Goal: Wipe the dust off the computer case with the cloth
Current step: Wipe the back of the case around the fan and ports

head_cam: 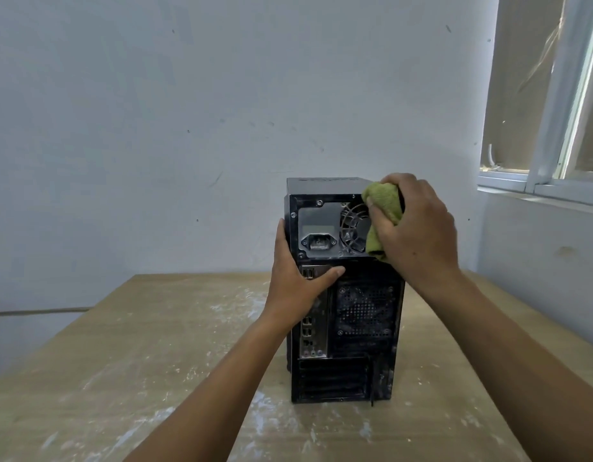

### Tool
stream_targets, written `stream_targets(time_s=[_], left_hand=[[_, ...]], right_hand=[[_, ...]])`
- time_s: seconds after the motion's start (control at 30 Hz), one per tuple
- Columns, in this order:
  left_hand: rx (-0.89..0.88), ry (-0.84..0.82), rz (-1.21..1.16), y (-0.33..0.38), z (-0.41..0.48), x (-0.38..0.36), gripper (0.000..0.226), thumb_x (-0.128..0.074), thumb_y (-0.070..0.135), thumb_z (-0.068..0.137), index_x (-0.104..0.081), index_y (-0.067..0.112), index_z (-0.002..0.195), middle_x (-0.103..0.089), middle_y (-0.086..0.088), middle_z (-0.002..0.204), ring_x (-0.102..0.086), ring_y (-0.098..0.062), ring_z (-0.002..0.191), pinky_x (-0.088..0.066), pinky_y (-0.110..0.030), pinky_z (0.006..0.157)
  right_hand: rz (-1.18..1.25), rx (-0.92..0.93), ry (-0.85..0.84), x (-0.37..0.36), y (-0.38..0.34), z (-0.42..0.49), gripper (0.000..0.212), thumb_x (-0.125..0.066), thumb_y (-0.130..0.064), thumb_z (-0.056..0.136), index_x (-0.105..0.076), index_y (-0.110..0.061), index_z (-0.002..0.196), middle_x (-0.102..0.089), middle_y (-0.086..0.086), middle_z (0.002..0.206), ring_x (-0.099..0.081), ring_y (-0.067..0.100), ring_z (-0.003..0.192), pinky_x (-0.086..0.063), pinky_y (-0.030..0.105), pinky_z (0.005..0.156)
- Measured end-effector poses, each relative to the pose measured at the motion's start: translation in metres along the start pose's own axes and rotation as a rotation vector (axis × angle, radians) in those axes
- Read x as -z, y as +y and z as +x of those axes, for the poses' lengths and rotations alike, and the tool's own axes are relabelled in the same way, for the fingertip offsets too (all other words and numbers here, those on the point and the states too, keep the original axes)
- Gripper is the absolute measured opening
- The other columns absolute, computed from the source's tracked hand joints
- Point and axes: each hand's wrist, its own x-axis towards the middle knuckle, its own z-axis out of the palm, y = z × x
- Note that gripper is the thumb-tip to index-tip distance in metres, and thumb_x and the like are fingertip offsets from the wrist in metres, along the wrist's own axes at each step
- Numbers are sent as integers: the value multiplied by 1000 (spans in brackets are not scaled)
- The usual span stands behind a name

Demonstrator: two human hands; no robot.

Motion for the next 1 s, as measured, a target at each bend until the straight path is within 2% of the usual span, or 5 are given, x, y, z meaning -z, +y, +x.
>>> stream_targets(time_s=[0.37, 0.6, 0.8, 0.93, 1.0], left_hand=[[-77, 15, -21, 6, 2, 5, 95, -84, 19, 77, -19, 52, 138, -45, 12, 141, -47, 0, 127, -44, -14, 97], [-11, -11, -41, 0, 1, 4, 109, -85, 40, 70, -11, 39, 151, -42, 6, 146, -47, -11, 132, -46, -43, 107], [-26, -15, 14, 1, 1, 4, 108, -81, 35, 75, -7, 33, 153, -31, 5, 154, -37, -9, 138, -43, -40, 109], [-56, -24, 12, 4, 5, 3, 93, -75, 30, 76, -23, 5, 148, -43, -10, 138, -51, 3, 115, -50, -16, 85], [-58, -12, 5, 3, 5, 3, 98, -75, 35, 74, -18, 11, 150, -43, -7, 140, -51, -7, 122, -52, -25, 91]], right_hand=[[-4, 139, -53, -38, -52, -8, 33, -58, -37, 91, -56, -17, 117, -56, 3, 106, -59, 22, 72, -41, 27, 58], [49, 29, -13, -22, -38, 8, 26, -57, -37, 91, -55, -22, 112, -54, 0, 103, -56, 22, 79, -41, 30, 63], [41, 185, -93, -44, -68, 1, 31, -59, -36, 91, -54, -20, 117, -54, 1, 103, -58, 24, 75, -46, 31, 59], [-55, 256, -117, -52, -77, -2, 38, -62, -32, 89, -53, -18, 124, -54, 4, 114, -62, 28, 77, -49, 34, 61], [-82, 283, -129, -52, -70, -7, 38, -63, -32, 88, -54, -19, 122, -55, 4, 111, -62, 27, 75, -50, 34, 60]])
